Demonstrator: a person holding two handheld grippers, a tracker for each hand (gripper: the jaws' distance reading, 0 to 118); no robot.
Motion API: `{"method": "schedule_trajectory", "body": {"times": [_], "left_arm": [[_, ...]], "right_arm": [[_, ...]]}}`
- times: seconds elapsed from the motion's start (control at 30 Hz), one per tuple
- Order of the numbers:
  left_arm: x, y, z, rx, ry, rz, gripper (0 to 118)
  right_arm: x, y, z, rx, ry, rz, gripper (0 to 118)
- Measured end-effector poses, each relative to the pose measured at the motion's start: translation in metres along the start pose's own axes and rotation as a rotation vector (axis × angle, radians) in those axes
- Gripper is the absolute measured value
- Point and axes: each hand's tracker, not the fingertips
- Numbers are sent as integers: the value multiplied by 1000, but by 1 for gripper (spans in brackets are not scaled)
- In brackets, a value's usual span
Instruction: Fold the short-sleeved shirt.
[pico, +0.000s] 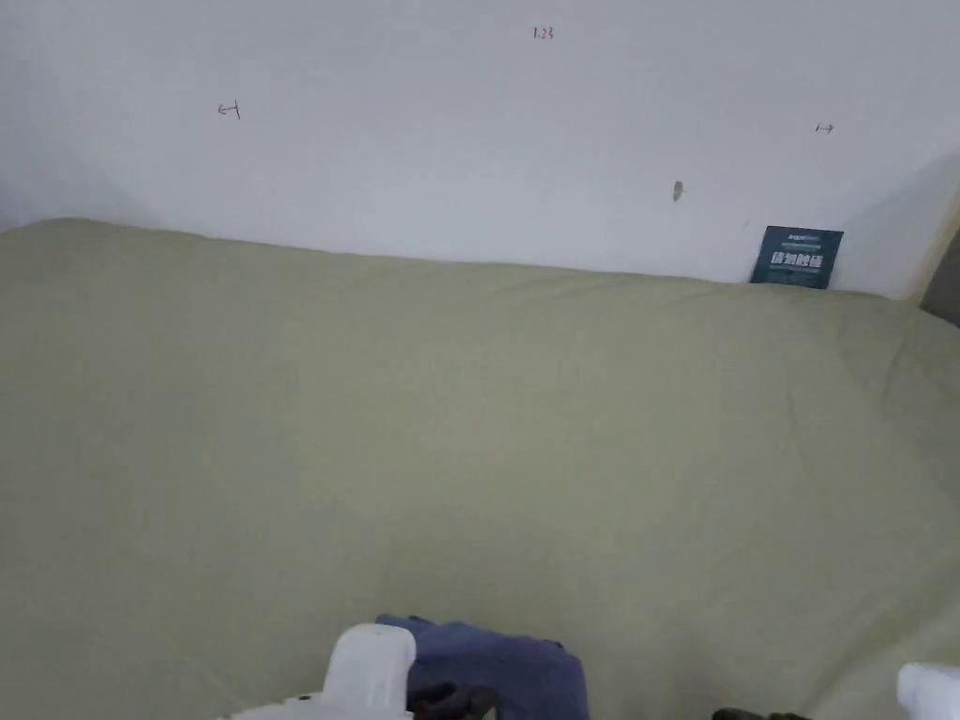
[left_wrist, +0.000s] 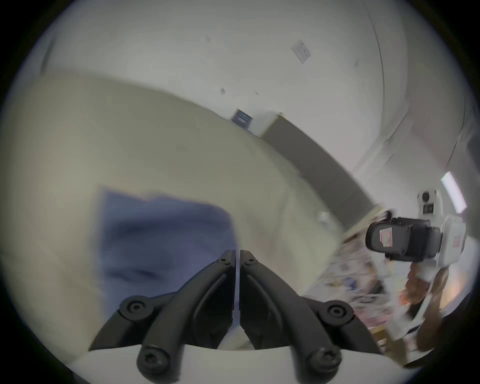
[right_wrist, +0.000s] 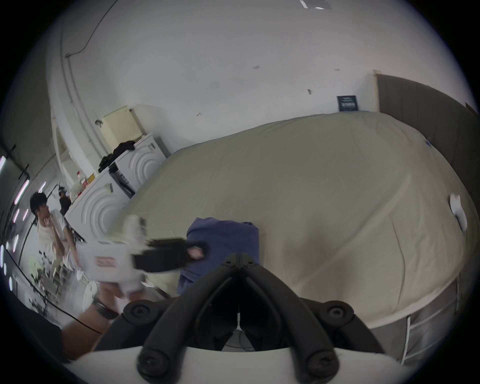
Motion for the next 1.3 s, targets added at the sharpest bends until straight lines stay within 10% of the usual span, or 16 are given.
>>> {"method": "schedule_trajectory", "body": {"times": [0.33,0.5,0.73,0.9,1.03,1.3], "left_arm": [[-58,10,99,128,306,33,3],[-68,-2,90,101,234,132,3],[-91,-15,73,19,190,251,3],[-115,-17,50,-29,105,358,6],[-124,-12,15,-84,-33,476,109],[-150,-26,-38,-149,-207,521,118]], "right_arm": [[3,-1,-128,-132,304,141,1],[42,-22,-205,-274,735,-200,1],[92,-57,-257,-365,724,-455,1],[92,-56,-255,-365,732,-430,1],[91,-54,-256,-373,728,-406,1],[88,-54,-254,-365,732,-391,1]]}}
